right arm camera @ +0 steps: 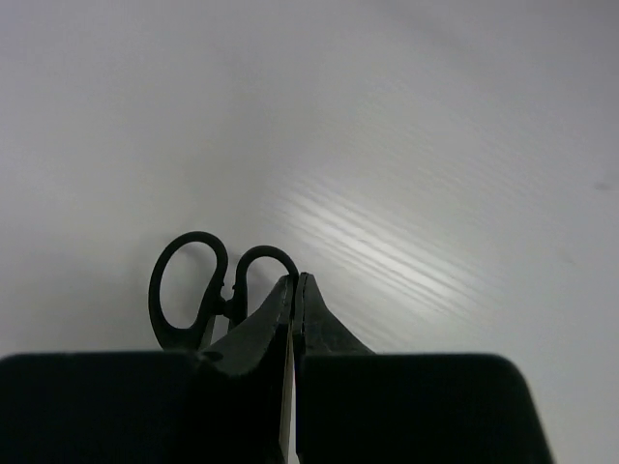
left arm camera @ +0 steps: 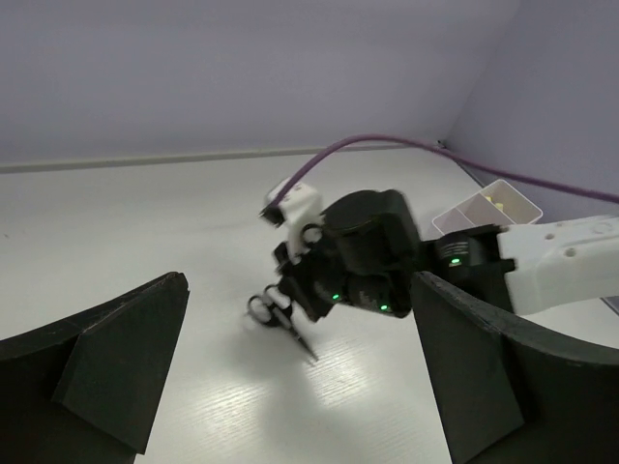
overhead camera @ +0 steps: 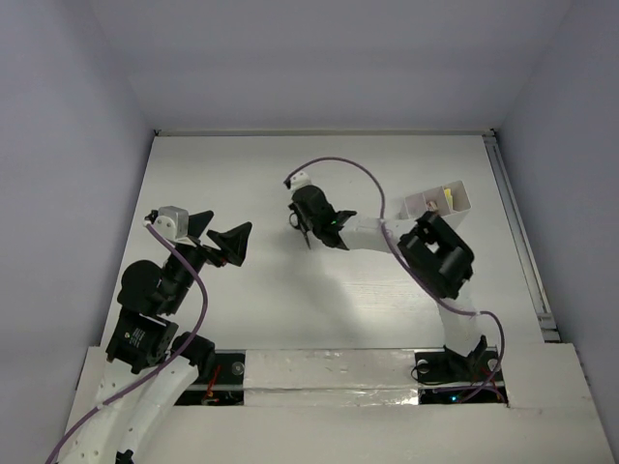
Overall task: Sort the stationery into containers
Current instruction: Pick up the scissors from the center of the board, then place the scissors in the storage box.
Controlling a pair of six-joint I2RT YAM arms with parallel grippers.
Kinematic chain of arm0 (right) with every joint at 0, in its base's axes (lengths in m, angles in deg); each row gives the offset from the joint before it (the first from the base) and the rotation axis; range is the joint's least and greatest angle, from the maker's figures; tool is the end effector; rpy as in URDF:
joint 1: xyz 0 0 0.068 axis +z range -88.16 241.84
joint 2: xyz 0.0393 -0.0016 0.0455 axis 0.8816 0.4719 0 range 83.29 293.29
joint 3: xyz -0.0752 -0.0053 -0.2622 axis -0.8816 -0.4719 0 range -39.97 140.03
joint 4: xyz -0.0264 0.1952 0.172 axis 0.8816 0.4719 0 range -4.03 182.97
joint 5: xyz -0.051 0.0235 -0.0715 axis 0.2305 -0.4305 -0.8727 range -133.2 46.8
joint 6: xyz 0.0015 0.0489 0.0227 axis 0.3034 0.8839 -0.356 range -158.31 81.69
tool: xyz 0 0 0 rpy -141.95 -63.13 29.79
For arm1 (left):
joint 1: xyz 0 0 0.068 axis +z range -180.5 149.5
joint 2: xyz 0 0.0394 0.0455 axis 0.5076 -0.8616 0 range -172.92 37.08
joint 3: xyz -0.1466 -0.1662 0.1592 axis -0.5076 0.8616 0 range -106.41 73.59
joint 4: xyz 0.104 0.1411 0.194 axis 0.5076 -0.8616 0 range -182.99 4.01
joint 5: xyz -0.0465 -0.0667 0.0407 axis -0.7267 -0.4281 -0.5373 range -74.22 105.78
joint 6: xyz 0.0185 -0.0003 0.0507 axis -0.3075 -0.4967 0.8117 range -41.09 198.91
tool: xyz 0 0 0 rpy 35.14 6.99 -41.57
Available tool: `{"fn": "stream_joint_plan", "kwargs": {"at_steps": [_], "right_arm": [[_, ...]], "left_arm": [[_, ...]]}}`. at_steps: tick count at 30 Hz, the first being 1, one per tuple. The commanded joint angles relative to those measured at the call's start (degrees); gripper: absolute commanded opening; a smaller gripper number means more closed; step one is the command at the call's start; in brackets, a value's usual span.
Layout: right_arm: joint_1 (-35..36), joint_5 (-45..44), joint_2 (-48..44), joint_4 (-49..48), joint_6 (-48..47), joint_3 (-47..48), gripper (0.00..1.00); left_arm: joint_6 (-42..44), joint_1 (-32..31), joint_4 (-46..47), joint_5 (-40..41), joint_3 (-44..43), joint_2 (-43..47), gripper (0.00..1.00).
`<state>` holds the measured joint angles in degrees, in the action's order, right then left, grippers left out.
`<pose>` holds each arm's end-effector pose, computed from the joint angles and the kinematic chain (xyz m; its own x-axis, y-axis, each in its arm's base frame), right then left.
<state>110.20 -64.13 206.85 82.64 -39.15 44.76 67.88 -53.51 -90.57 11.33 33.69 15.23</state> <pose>0.3295 0.3516 0.1643 -0.3783 -0.4463 -0.8110 -0.5105 0.8314 -0.2194 0.0872 -0.0399 0.3702 0.1226 -0.2593 -0.9580 0.4915 0.8544 -0.1684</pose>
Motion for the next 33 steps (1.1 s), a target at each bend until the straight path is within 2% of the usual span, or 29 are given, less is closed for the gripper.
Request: {"fn": "stream_joint_plan", "kwargs": {"at_steps": [1, 6, 8, 11, 14, 19, 20, 26, 30, 33], "right_arm": [[-4.6, -16.0, -13.1, -15.2, 0.8, -7.3, 0.00], [-12.3, -28.1, -27.6, -30.7, -4.2, -23.4, 0.00], [-16.9, -29.8, -31.4, -37.1, -5.5, -29.5, 0.00], [-22.1, -30.9, -37.4, -41.6, -6.8, -33.9, 0.00], [-24.4, -32.1, -40.4, -44.5, -8.0, -37.3, 0.00], [-26.2, -35.2, -38.4, -58.6, -16.8, -42.4, 0.00], [-26.2, -35.4, -37.5, -64.0, -18.3, -42.9, 0.00], [-26.2, -37.7, -29.9, -73.9, -27.4, -42.3, 0.00], [-26.2, -38.6, -26.6, -74.7, -29.3, -41.8, 0.00], [-26.2, -38.3, -25.7, -68.7, -25.3, -41.4, 0.00]], "left_arm": [[-0.3, 0.4, 2.2, -0.8, -2.1, 0.9, 0.99], [-0.4, 0.4, 2.3, -1.2, -2.0, 1.9, 0.99], [-0.4, 0.4, 2.2, -1.2, -2.1, 2.2, 0.99], [-0.4, -0.1, 2.1, -1.2, -2.0, 2.5, 0.99], [-0.4, -0.1, 2.1, -1.2, -2.0, 2.6, 0.99], [-0.4, -0.1, 2.0, -1.0, -2.0, 2.9, 0.99], [-0.3, -0.1, 1.9, -0.9, -2.1, 2.9, 0.99], [-0.4, -0.6, 1.9, -0.8, -2.1, 2.7, 0.99], [-0.3, -0.6, 1.9, -0.9, -2.1, 2.6, 0.99], [-0.4, -0.6, 1.9, -0.9, -2.1, 2.6, 0.99]]}}
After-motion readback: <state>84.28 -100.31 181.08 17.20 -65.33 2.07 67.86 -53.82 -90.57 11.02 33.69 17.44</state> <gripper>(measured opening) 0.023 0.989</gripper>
